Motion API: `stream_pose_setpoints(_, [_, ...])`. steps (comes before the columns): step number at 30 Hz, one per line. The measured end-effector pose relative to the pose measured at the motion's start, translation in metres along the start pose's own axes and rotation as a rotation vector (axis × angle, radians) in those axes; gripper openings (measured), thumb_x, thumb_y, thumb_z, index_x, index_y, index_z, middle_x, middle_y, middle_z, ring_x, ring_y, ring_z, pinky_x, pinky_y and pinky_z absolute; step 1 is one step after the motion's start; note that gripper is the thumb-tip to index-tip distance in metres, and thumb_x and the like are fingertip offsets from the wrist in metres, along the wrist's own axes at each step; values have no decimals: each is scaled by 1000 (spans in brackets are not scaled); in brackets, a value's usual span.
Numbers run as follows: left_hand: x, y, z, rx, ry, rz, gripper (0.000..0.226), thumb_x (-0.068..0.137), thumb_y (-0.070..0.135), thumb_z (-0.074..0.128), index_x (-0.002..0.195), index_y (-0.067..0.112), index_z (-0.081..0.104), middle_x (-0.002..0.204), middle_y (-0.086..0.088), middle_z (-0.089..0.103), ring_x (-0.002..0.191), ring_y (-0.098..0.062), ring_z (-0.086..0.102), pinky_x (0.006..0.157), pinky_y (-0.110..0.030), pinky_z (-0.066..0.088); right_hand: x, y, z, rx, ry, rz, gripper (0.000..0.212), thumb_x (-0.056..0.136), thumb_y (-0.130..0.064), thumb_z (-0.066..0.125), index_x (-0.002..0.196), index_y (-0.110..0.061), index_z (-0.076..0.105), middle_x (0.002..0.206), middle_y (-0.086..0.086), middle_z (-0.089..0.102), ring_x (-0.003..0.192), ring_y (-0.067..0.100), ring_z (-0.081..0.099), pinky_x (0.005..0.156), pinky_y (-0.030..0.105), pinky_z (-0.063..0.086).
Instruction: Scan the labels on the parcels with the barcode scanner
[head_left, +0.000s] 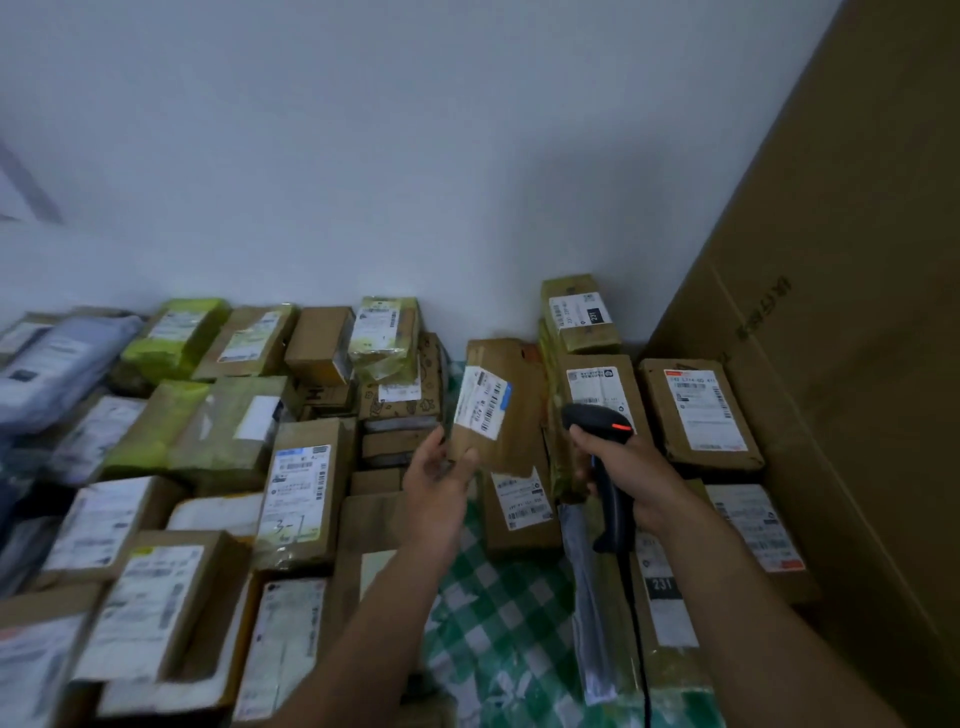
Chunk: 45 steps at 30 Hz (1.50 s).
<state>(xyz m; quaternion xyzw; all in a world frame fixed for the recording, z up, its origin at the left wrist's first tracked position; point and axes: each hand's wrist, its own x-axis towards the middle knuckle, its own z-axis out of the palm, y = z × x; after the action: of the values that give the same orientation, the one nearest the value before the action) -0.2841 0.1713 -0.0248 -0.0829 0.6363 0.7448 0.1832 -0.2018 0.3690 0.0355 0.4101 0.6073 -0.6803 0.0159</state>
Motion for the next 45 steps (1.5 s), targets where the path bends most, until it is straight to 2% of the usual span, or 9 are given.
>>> stream_pose_setpoints(2, [-30, 6, -18, 38, 26, 27, 57, 91, 18, 78, 144, 25, 57, 129, 3, 69, 116, -14, 68, 100, -44, 57, -20, -4, 4, -4, -45, -55, 36, 90, -36, 80, 112, -7, 75, 91, 10, 78, 80, 21, 70, 72, 35, 55])
stream_pose_setpoints(9, [-113, 25, -64, 76, 15, 98, 29, 93, 27, 76, 120, 34, 70, 110, 10, 76, 97, -5, 74, 81, -31, 61, -101, 11, 18, -31, -47, -345, 26, 90, -44, 78, 113, -44, 65, 118, -15, 69, 110, 9, 63, 96, 37, 52])
stream_pose_setpoints(13, [-145, 29, -73, -26, 28, 136, 26, 94, 19, 74, 118, 23, 69, 106, 7, 78, 97, -7, 74, 73, -25, 62, -140, 26, 23, -7, -146, -389, 21, 95, -35, 74, 108, -47, 62, 115, -21, 68, 106, 2, 63, 76, 27, 58])
stream_pose_setpoints(17, [-167, 14, -77, 10, 147, 165, 27, 89, 25, 78, 115, 22, 73, 105, -1, 79, 96, -15, 76, 83, -40, 64, -159, 43, 22, 0, -161, -405, 22, 95, -35, 74, 109, -49, 64, 112, -24, 68, 106, 3, 63, 82, 33, 62])
stream_pose_setpoints(22, [-191, -5, -77, 139, 3, 213, 54, 94, 23, 73, 145, 18, 56, 111, 3, 78, 105, -14, 74, 91, -41, 61, -170, 54, 23, -42, -131, -404, 17, 94, -36, 75, 108, -43, 68, 111, -17, 72, 105, 5, 66, 74, 26, 59])
stream_pose_setpoints(26, [-197, -13, -82, 118, -97, 185, 74, 90, 3, 75, 153, 24, 43, 120, 5, 76, 111, -9, 71, 87, -26, 60, -174, 56, 20, -53, -147, -397, 13, 95, -35, 74, 104, -42, 70, 110, -16, 74, 105, 6, 67, 76, 28, 58])
stream_pose_setpoints(35, [-170, -8, -92, 127, 115, 234, 63, 84, 8, 84, 137, 31, 61, 127, 1, 71, 111, -19, 71, 89, -52, 61, -180, 62, 18, -204, -182, -441, 28, 93, -41, 76, 115, -51, 62, 111, -25, 64, 105, 5, 63, 95, 44, 58])
stream_pose_setpoints(38, [-156, -2, -90, 150, 140, 249, 61, 85, 4, 81, 136, 29, 59, 124, 5, 68, 106, -13, 71, 87, -42, 63, -183, 63, 17, -289, -229, -413, 38, 94, -40, 74, 130, -38, 62, 107, -16, 72, 90, 6, 71, 79, 30, 59])
stream_pose_setpoints(45, [-133, 1, -82, 245, 125, 307, 58, 88, -2, 77, 139, 16, 55, 121, -2, 66, 100, -4, 63, 68, -7, 51, -189, 68, 26, -393, -310, -427, 27, 94, -40, 74, 120, -40, 63, 85, -4, 79, 74, 10, 74, 67, 23, 59])
